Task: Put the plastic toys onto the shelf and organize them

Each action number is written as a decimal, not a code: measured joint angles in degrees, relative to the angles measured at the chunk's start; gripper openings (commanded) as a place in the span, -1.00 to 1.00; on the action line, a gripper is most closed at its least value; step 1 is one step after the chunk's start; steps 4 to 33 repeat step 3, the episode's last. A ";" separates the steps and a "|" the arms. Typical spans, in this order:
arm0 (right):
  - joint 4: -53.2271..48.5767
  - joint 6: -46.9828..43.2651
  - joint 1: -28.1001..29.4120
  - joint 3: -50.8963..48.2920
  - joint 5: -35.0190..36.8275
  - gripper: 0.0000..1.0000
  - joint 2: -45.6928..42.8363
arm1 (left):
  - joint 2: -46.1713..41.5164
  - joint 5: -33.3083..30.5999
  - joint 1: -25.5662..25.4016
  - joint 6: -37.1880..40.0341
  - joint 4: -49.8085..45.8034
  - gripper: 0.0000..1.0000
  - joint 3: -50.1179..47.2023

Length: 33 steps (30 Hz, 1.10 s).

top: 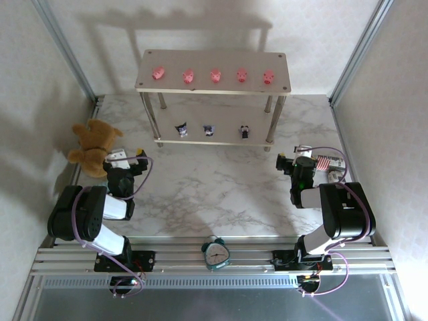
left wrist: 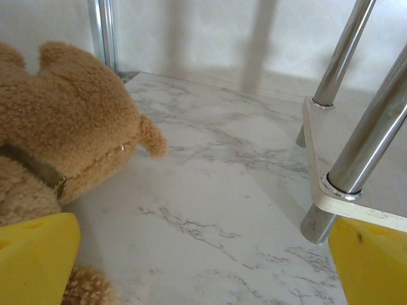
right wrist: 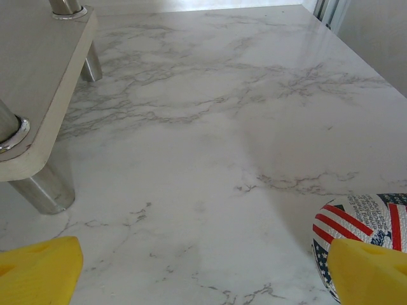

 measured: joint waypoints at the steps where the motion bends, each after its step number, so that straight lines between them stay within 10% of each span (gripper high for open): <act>1: -0.02 0.00 0.00 0.00 0.00 0.98 0.00 | 0.00 0.00 0.00 0.00 -0.04 0.99 0.00; 33: 0.00 0.00 0.00 0.00 0.00 0.98 0.00 | 0.00 0.02 0.00 0.00 -0.07 0.99 0.00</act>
